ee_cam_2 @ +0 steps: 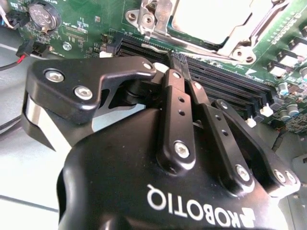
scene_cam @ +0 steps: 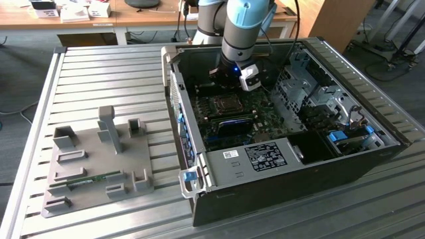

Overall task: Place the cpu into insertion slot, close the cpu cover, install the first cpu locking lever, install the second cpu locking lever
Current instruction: 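Install the first cpu locking lever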

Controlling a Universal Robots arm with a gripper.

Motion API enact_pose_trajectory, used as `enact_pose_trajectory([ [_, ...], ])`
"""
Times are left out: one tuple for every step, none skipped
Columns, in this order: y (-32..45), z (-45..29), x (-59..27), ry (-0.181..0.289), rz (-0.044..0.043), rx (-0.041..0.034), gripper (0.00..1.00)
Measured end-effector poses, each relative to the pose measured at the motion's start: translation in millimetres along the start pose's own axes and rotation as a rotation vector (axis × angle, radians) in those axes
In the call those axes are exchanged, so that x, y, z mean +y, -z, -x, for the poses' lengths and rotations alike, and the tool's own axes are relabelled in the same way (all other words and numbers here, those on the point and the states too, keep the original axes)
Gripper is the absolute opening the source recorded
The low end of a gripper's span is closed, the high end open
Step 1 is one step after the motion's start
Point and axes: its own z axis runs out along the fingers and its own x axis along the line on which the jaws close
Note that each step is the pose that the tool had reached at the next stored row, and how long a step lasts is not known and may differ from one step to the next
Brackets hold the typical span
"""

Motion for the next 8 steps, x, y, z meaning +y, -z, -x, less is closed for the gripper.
enact_pose_trajectory([
  [0.2, 0.0, 0.1, 0.000, -0.0001, 0.0000, 0.11],
  [0.4, 0.0, 0.2, 0.000, -0.0001, 0.0000, 0.11],
  [0.6, 0.0, 0.3, 0.000, -0.0001, 0.0000, 0.11],
  [0.7, 0.0, 0.5, 0.000, -0.0001, 0.0001, 0.11],
  [0.8, 0.0, 0.6, 0.000, 0.0000, 0.0000, 0.11],
  [1.0, 0.0, 0.8, 0.000, 0.0000, 0.0000, 0.11],
  [0.9, 0.6, 1.0, 0.000, -0.0013, -0.0002, 0.11],
  [0.9, 0.8, 1.0, 0.000, -0.0016, -0.0003, 0.11],
])
